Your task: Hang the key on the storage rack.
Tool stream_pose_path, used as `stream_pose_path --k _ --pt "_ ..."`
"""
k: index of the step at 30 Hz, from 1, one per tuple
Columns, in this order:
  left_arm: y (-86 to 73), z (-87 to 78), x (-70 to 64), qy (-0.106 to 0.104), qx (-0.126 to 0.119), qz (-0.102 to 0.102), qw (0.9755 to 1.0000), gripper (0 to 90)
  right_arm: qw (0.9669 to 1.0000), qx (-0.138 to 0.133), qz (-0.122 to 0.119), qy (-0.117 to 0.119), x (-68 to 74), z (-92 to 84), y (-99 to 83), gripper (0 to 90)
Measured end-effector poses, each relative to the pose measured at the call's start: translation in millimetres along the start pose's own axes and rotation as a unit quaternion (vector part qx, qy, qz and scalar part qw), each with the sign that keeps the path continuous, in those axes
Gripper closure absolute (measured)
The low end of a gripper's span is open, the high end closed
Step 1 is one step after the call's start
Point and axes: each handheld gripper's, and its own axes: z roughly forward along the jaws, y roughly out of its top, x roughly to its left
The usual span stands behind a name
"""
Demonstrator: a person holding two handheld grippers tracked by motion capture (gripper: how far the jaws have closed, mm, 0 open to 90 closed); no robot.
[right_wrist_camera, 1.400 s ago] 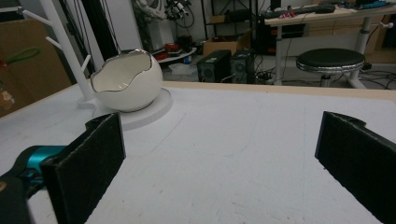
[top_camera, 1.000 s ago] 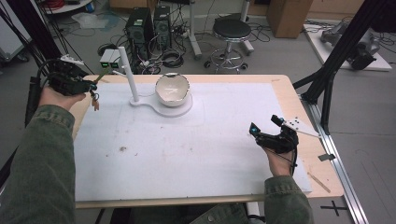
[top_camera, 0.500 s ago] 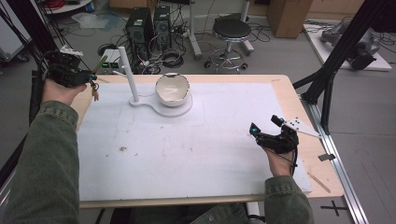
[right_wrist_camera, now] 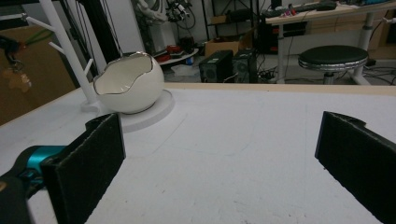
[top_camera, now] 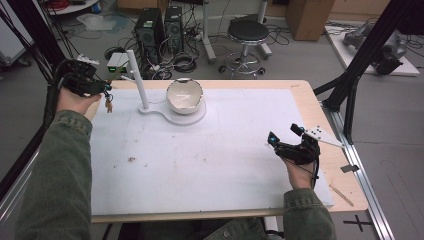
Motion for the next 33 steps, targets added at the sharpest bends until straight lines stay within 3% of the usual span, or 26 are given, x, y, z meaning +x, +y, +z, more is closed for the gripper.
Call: stream_pose_path --k 10,33 --pt "-0.8 9.6 -6.6 -0.005 0.02 0.018 0.9996 77.5 1.0 -0.001 -0.002 -0.002 -0.4 -0.6 -0.1 0.6" --pt "-1.8 29.0 -21.3 -0.021 0.023 0.024 0.9992 77.4 1.0 -0.001 -0.003 -0.001 -1.1 -0.8 -0.3 0.6"
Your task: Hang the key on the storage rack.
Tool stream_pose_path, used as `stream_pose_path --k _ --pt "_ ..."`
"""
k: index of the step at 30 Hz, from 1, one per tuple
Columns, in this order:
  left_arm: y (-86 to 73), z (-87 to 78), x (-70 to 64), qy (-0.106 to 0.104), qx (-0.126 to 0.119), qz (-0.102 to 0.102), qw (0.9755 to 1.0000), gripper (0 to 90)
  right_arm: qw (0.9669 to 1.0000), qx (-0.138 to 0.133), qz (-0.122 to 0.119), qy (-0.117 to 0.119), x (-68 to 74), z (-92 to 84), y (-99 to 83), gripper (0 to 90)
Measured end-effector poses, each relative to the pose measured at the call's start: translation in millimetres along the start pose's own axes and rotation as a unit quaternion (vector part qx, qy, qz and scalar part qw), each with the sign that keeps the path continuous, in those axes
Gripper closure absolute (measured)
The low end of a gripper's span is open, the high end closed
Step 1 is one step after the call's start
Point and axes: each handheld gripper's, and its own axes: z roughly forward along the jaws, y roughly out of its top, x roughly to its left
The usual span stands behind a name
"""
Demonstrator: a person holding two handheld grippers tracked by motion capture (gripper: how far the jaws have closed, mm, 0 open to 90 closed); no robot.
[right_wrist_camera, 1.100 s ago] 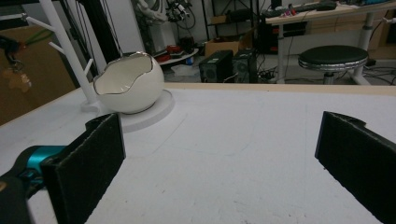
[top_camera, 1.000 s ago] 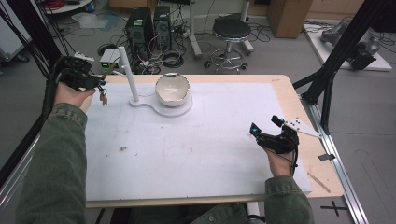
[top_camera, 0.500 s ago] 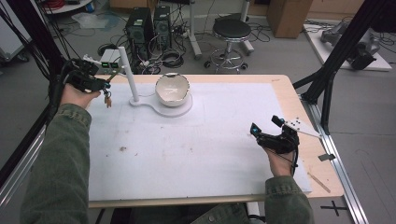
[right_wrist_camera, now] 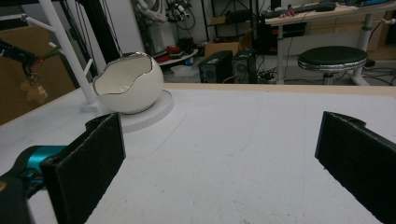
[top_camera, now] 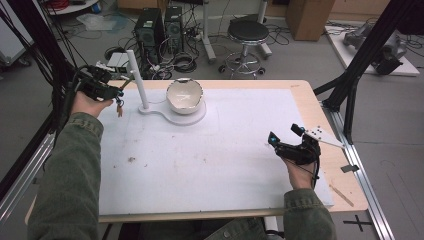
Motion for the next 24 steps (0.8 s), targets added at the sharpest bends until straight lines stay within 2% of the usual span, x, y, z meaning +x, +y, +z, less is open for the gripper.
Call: stream_pose_path --k 3,6,11,14,15,17,21,24 --pt "-0.1 2.3 -2.1 0.0 0.002 0.001 1.0 77.4 1.0 0.001 0.001 0.0 0.1 0.1 0.0 0.6" --pt "-0.2 4.4 -5.0 0.002 0.004 0.011 0.9999 77.4 1.0 0.0 0.0 0.0 0.0 0.1 0.0 0.6" --pt "-3.6 7.9 -6.2 0.0 0.0 0.002 1.0 77.4 1.0 0.001 0.001 0.0 0.5 0.2 -0.1 0.7" --pt "-5.5 9.7 -6.9 0.01 0.008 0.002 0.9999 75.2 1.0 0.001 0.001 0.002 1.3 0.5 -0.1 0.6" --pt "-5.4 9.1 -7.0 0.016 0.008 0.004 0.9998 71.0 1.0 0.001 -0.001 0.003 1.0 0.7 -0.1 0.6" --pt "-4.9 6.8 -6.1 0.009 -0.003 -0.002 1.0 58.2 1.0 0.004 -0.001 0.002 1.1 1.0 -0.3 0.6" --pt "-3.6 0.9 -8.1 0.026 -0.018 -0.001 0.9995 42.7 1.0 0.006 -0.003 0.002 1.3 1.8 -0.5 0.6" --pt "-2.7 -2.6 -8.9 0.022 -0.029 -0.013 0.9993 32.9 0.9999 0.007 -0.007 0.001 1.4 2.5 -0.6 0.7"
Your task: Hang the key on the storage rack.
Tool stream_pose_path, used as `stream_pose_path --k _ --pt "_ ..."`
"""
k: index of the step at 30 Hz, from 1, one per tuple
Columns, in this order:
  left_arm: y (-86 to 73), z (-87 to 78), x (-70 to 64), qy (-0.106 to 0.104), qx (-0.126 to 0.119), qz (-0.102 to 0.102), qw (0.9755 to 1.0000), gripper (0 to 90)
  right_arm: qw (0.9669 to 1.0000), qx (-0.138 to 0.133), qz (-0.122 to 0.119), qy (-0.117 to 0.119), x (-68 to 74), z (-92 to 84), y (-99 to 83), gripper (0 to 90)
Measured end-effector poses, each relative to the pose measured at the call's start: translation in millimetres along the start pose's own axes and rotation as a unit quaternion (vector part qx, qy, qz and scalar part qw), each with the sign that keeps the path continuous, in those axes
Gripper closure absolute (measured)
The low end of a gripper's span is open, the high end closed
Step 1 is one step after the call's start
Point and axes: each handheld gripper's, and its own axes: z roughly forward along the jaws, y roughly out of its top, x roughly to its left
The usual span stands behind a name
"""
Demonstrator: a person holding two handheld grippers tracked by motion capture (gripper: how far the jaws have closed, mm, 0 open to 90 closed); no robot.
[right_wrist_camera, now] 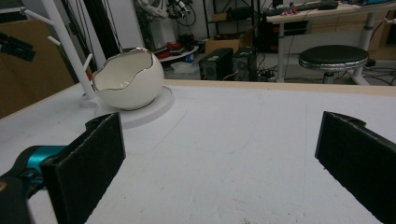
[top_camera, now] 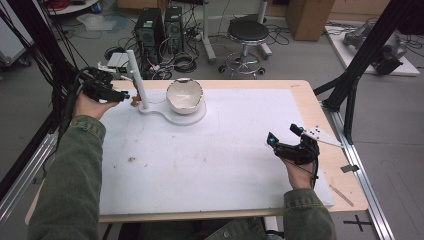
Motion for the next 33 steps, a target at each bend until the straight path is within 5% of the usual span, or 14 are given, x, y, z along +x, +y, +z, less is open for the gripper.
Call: stream_pose_path --k 7,11,33 --pt "1.8 -6.1 -3.9 -0.029 -0.013 -0.018 0.9993 1.6 1.0 0.0 0.0 -0.001 -0.2 -0.3 0.0 0.6" --pt "1.2 -12.7 -5.9 -0.034 -0.039 -0.018 0.9985 1.6 1.0 0.001 -0.003 -0.002 0.3 -0.5 0.0 0.6" --pt "-12.0 -34.9 -17.1 -0.055 -0.082 -0.005 0.9951 1.6 1.0 0.003 -0.004 -0.002 1.5 0.4 -0.2 0.6"
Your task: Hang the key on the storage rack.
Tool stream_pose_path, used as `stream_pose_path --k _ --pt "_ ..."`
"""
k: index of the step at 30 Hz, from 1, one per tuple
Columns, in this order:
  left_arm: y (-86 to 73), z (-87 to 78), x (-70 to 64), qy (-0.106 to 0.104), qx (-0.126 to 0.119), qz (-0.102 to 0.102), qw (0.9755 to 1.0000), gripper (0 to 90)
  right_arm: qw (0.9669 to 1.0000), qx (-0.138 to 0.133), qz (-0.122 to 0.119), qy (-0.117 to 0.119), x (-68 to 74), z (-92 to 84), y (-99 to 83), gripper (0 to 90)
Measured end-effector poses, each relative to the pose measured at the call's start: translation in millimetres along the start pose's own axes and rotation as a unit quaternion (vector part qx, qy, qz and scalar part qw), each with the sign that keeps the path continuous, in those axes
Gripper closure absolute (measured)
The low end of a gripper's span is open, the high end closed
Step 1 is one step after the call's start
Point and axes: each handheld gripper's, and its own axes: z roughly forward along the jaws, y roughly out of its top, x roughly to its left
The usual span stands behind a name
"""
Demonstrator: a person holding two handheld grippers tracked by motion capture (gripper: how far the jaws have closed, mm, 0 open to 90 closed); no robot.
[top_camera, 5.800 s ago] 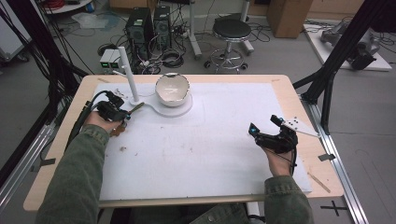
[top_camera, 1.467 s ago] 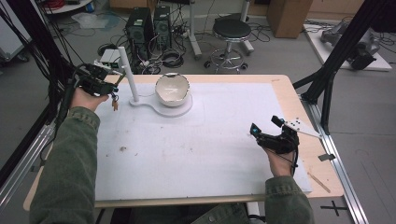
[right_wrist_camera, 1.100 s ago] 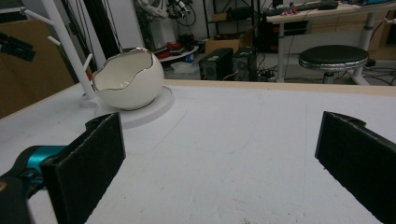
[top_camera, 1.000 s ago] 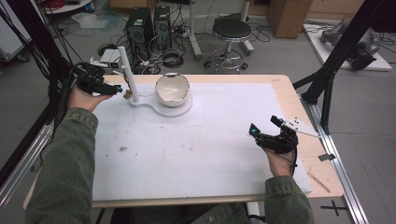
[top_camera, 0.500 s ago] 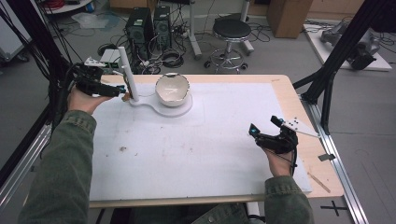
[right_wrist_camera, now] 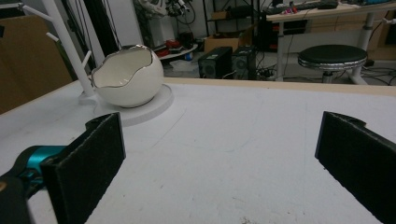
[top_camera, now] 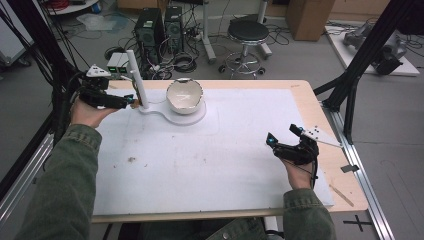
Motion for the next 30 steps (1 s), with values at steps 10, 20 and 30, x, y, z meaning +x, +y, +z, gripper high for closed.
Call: stream_pose_path --k 10,20,30 --pt "-9.0 -8.7 -2.9 -0.008 -0.017 -0.005 0.9998 1.6 1.0 0.0 -0.005 -0.001 -0.1 0.2 -0.2 0.6" --pt "-11.3 -15.6 -10.7 -0.017 -0.028 0.002 0.9994 1.6 1.0 0.002 -0.004 -0.005 -0.3 0.0 -0.6 0.6" --pt "-17.0 -29.1 -18.1 -0.018 -0.049 0.006 0.9986 1.6 1.0 0.005 -0.004 -0.005 0.0 -0.6 -1.1 0.6"
